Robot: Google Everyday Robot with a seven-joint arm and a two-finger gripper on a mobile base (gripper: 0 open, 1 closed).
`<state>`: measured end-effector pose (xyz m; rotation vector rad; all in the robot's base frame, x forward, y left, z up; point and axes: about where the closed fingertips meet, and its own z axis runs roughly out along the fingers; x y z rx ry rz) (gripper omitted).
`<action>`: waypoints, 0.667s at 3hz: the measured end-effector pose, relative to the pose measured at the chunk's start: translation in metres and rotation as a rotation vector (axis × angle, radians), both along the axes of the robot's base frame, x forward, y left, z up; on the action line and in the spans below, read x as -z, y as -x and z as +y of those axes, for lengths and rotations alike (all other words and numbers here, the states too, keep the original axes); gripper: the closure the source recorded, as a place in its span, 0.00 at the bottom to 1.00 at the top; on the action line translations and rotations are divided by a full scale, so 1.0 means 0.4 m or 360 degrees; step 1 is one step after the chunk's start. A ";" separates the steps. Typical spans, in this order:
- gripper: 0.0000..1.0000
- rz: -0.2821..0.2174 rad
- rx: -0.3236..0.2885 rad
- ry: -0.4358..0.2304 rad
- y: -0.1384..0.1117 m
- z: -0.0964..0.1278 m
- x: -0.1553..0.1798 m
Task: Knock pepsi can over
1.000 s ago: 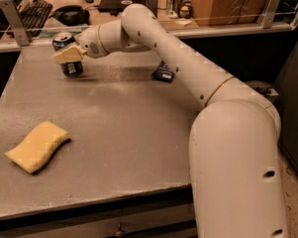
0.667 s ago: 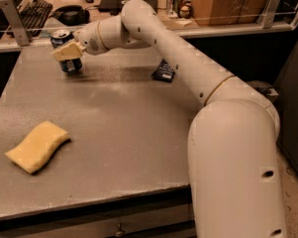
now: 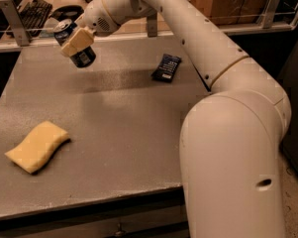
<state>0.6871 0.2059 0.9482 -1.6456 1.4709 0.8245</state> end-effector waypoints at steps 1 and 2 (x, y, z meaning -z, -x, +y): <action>1.00 -0.0026 -0.0105 0.0286 0.076 -0.088 0.023; 0.97 -0.0025 -0.0170 0.0590 0.146 -0.145 0.092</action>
Offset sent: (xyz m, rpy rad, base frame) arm -0.0806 -0.0882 -0.0501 -0.5137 -0.0173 0.1307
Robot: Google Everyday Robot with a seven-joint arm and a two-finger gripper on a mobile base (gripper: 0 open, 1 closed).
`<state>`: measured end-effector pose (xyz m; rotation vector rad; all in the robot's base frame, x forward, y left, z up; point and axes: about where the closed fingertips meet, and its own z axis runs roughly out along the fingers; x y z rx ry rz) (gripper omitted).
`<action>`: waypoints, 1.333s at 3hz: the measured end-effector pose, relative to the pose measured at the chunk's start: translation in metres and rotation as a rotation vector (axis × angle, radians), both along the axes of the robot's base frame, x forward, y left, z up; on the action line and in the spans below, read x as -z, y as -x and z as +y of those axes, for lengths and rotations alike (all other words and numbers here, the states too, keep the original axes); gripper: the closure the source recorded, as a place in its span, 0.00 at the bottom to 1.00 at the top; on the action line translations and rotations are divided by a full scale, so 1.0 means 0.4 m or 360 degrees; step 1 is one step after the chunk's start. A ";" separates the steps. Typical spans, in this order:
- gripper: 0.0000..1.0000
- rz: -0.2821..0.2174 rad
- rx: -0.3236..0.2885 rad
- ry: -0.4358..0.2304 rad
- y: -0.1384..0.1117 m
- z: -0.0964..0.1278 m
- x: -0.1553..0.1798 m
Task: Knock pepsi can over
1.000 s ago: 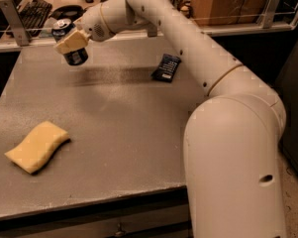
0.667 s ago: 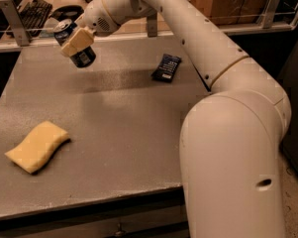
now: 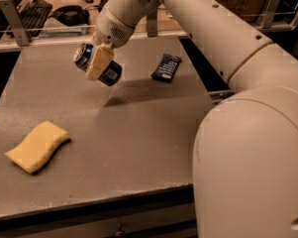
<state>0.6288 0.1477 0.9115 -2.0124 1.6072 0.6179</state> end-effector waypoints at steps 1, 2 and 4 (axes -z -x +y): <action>0.75 -0.0003 -0.0026 0.0141 0.030 -0.013 0.036; 0.51 -0.0011 -0.0044 0.0250 0.051 -0.017 0.071; 0.00 -0.0016 -0.0091 0.0359 0.083 -0.011 0.115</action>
Offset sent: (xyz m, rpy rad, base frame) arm -0.0305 -0.0147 -0.0405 -0.2400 -0.0146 0.0356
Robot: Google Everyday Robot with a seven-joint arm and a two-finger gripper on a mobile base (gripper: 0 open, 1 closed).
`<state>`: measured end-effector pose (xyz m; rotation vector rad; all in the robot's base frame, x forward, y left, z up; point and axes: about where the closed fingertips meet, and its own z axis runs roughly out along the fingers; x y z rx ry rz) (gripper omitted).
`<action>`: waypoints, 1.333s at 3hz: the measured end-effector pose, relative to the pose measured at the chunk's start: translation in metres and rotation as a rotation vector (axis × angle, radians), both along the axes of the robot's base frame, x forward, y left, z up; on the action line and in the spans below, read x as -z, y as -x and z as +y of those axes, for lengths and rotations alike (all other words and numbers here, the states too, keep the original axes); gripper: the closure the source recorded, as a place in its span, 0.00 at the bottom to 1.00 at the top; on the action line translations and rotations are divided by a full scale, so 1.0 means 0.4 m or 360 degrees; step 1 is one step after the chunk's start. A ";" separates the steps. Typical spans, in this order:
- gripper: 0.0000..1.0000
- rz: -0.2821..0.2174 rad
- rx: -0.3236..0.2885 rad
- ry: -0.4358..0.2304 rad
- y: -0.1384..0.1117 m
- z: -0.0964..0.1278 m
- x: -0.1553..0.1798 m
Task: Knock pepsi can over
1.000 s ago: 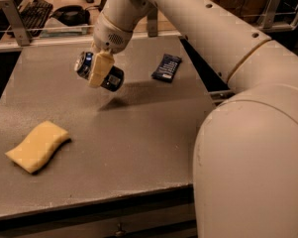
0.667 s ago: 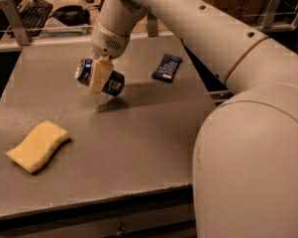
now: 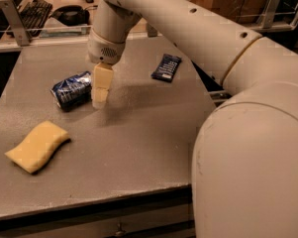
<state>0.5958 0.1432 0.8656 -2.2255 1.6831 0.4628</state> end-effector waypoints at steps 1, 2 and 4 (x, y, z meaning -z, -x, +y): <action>0.00 0.0007 -0.0001 -0.0004 0.003 -0.005 0.004; 0.00 0.0020 0.0072 -0.0135 -0.028 -0.077 -0.027; 0.00 -0.0044 0.0272 -0.0617 -0.120 -0.376 -0.145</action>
Offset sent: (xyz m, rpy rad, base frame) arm 0.0342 -0.0878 0.0388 0.2292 0.0242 -0.1290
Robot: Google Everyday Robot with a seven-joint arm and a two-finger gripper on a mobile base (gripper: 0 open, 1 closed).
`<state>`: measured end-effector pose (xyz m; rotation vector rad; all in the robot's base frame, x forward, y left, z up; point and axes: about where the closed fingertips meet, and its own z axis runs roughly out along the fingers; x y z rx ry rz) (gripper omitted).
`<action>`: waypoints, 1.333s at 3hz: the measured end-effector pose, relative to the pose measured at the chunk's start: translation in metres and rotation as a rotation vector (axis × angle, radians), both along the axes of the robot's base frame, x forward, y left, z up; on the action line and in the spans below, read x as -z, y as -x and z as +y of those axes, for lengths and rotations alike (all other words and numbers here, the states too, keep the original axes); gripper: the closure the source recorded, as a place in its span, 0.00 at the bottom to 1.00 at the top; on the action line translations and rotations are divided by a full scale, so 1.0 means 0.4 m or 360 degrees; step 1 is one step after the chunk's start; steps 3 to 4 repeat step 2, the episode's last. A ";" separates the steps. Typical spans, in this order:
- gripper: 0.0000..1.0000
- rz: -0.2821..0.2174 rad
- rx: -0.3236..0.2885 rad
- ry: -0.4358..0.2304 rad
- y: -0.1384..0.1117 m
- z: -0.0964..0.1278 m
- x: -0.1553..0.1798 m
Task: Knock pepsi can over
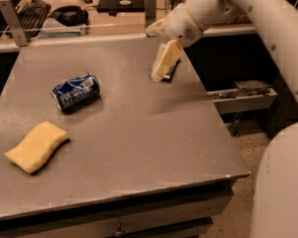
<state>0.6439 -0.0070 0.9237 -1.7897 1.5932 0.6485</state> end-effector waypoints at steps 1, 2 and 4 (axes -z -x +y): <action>0.00 -0.0003 0.0033 -0.0047 0.000 -0.031 -0.017; 0.00 -0.0003 0.0029 -0.0044 0.000 -0.027 -0.015; 0.00 -0.0003 0.0029 -0.0044 0.000 -0.027 -0.015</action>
Offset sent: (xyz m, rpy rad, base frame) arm -0.0002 -0.0154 0.0086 0.0348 -0.0030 -0.0244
